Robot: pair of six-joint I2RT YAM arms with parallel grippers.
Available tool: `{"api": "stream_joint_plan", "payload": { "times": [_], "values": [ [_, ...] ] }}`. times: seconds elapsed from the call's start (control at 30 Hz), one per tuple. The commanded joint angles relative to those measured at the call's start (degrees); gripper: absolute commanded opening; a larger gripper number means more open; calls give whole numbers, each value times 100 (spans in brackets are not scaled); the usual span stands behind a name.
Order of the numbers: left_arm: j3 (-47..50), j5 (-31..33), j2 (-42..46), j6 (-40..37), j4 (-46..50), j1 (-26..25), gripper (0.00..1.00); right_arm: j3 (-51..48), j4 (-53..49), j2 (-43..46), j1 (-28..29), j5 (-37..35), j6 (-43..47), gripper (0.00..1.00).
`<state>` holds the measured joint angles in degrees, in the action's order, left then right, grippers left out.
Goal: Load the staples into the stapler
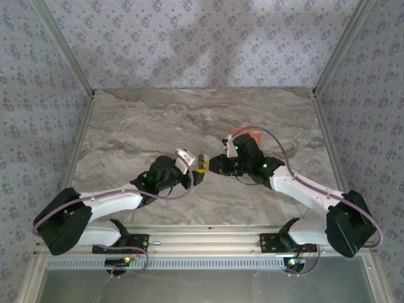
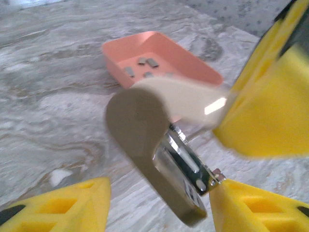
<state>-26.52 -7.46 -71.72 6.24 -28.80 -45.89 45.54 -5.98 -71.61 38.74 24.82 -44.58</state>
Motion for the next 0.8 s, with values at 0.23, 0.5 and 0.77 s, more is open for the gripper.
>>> {"api": "stream_joint_plan", "payload": {
  "times": [0.23,0.5,0.77],
  "values": [
    [86,299,559,-693,639,1082,58,0,-597,244,63,446,59,0],
    [23,-767,770,-1053,952,1228,63,117,-839,168,-23,134,-51,0],
    [-298,-1802,1019,-2050,1742,933,68,274,-782,-1,-8,213,66,0]
  ]
}}
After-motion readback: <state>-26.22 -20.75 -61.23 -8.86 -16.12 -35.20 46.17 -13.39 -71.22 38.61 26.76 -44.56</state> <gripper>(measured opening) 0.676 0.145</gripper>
